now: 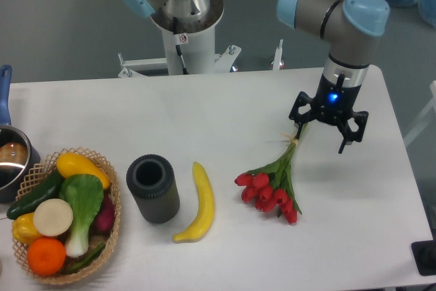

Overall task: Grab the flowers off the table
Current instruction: 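Move the open gripper down and toward the red tulip stems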

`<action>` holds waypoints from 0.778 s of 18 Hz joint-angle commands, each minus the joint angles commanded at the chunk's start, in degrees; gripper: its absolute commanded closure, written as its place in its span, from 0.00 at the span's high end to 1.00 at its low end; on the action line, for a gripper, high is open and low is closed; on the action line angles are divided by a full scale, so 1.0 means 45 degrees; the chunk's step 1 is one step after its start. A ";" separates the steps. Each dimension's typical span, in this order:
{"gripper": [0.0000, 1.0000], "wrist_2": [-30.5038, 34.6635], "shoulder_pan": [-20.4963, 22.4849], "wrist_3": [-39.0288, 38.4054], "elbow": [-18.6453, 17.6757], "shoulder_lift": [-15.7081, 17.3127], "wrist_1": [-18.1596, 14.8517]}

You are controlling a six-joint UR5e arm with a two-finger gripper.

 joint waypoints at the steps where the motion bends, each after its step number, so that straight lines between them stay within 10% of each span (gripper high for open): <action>1: 1.00 0.0039 0.0000 0.0019 -0.0019 0.0000 0.0019; 14: 1.00 0.0020 -0.0079 -0.0448 -0.1035 -0.0253 0.0156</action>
